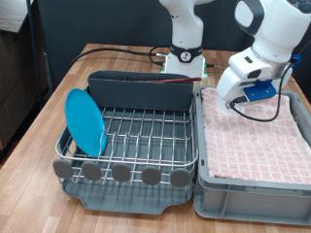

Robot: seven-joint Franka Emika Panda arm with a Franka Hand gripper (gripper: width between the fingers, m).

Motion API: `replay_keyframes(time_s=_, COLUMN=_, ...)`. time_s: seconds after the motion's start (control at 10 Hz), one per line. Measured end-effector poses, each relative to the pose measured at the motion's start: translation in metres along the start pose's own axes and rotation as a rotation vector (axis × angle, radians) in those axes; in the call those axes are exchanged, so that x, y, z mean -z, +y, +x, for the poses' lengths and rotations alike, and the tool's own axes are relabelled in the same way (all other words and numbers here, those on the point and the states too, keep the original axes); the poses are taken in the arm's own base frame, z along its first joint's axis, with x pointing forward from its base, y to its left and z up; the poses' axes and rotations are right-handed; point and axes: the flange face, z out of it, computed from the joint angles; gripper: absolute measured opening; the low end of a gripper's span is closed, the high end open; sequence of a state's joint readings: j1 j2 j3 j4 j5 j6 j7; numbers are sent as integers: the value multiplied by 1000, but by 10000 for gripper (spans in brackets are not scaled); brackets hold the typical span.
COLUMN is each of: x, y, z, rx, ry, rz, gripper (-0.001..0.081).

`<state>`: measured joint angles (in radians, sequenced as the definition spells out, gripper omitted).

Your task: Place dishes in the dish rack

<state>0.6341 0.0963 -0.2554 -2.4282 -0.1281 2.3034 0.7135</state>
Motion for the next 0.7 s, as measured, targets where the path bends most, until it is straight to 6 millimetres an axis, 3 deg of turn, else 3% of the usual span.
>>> replay_keyframes(time_s=0.3, x=-4, y=1, z=0, rx=-4, ry=3, rz=7, gripper=803)
replay_keyframes(time_s=0.4, x=-5, y=1, z=-1, rx=-6, ry=2, rz=10, gripper=718)
replay_keyframes(time_s=0.5, x=-5, y=2, z=-1, rx=-7, ry=2, rz=11, gripper=553)
replay_keyframes(time_s=0.6, x=-6, y=2, z=-2, rx=-8, ry=1, rz=11, gripper=553)
replay_keyframes(time_s=0.7, x=-6, y=2, z=-2, rx=-8, ry=0, rz=11, gripper=393)
